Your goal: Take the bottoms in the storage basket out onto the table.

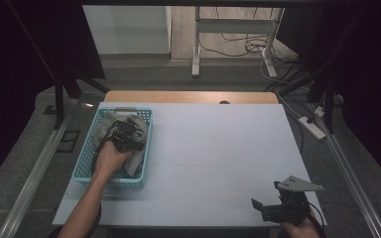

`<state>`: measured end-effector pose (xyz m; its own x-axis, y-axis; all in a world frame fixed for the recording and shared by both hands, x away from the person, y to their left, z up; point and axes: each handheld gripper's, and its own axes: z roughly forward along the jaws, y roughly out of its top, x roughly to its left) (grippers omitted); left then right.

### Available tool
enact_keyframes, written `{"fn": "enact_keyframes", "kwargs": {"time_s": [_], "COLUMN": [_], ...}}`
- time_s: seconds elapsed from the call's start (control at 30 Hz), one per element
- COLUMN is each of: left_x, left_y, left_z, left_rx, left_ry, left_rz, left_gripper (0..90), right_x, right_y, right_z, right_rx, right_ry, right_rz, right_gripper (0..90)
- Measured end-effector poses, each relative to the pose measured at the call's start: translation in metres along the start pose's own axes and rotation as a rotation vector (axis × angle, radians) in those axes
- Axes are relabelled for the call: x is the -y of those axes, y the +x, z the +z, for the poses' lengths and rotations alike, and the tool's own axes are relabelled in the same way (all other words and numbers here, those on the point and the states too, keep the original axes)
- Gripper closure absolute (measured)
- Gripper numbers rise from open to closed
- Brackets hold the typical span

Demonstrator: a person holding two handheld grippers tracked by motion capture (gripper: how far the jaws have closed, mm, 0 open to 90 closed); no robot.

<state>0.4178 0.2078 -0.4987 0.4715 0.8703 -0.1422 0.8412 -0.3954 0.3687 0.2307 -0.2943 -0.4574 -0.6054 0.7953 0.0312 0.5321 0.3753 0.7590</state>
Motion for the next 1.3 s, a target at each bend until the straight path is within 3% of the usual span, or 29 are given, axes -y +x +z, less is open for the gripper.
{"fn": "enact_keyframes", "kwargs": {"time_s": [0.2, 0.33, 0.37, 0.47, 0.73, 1.1, 1.3], "left_x": [0.002, 0.004, 0.004, 0.007, 0.010, 0.013, 0.015], "left_y": [0.001, 0.002, 0.002, 0.004, 0.002, -0.006, -0.011], "left_z": [-0.011, -0.031, -0.031, -0.046, -0.075, -0.104, -0.121], "left_rx": [-0.003, 0.000, 0.000, 0.025, 0.028, 0.020, 0.045], "left_ry": [-0.052, -0.128, -0.128, -0.190, -0.289, -0.381, -0.443], "left_rz": [0.012, 0.034, 0.034, 0.023, 0.040, 0.065, 0.072], "left_gripper": [74.0, 73.9, 73.9, 73.9, 73.9, 73.7, 73.7], "right_x": [0.000, 0.000, 0.000, 0.000, 0.000, 0.001, 0.001], "right_y": [0.000, -0.001, 0.000, 0.000, 0.000, 0.000, 0.000], "right_z": [-0.001, -0.001, -0.001, -0.001, -0.001, -0.002, -0.003], "right_rx": [-0.002, -0.004, -0.004, -0.005, -0.006, -0.005, -0.006], "right_ry": [-0.005, -0.010, -0.011, -0.012, -0.014, -0.023, -0.030], "right_rz": [0.000, 0.001, 0.001, -0.001, -0.003, -0.001, 0.005], "right_gripper": [2.2, 2.2, 2.2, 2.3, 2.3, 2.3, 2.3]}}
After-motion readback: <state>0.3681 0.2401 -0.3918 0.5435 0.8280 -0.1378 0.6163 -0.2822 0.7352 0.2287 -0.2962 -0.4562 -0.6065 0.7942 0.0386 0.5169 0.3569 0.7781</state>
